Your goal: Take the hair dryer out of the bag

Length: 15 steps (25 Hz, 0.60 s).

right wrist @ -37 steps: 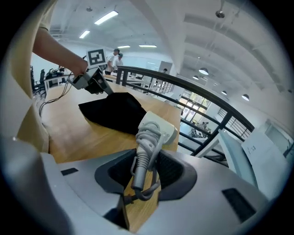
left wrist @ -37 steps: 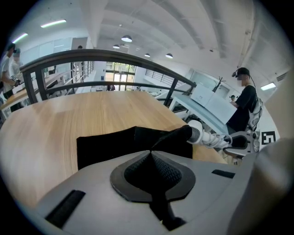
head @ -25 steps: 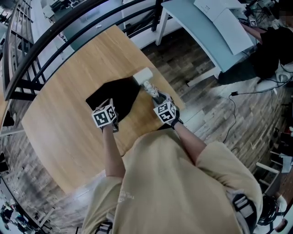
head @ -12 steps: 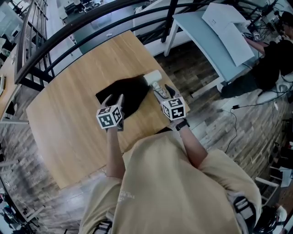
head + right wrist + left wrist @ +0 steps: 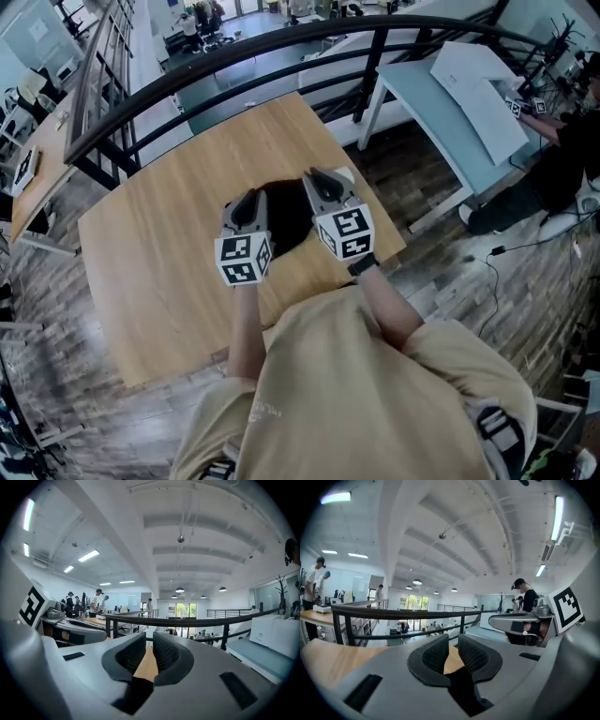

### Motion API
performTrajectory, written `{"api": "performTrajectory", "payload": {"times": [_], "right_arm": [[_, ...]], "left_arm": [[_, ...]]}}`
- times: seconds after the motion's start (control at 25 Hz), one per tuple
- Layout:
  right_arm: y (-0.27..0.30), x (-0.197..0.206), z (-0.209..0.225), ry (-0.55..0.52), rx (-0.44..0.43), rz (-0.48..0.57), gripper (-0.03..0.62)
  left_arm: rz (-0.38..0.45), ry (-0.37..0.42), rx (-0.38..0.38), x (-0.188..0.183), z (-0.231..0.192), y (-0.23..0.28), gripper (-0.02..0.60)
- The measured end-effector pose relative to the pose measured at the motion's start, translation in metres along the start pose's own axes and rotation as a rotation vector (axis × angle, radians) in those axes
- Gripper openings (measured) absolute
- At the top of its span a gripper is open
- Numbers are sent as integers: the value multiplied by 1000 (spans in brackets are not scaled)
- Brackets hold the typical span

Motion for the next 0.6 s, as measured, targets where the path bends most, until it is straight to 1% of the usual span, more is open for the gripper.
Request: {"api": "performTrajectory", "payload": {"times": [0.12,0.2,0.32,0.6], "right_arm": [[-2,-11,-10,-27,-3,20,17],[-5,-18,-16,-45,-3,33,14],[-5,-29,-23,-69,-4,46,14],[-7,-35,-28,-65,-2,50,14]], "left_arm": [[74,15,-44,-16,-3,-16,16],[104,10,-58,-21,-6,-26,12],[126,14,-78,-28,-12,-36,12],[157,32,-109,-36,-11,-53,12]]}}
Point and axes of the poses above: the fingertips, and each gripper's own axes: y forward along the fingers, z to its right, x out of its underside, the point moved 4 cm from there along -y, backward along the fingers, and after that the axes turned 7 degrees about -z, right-handed, at the moved point
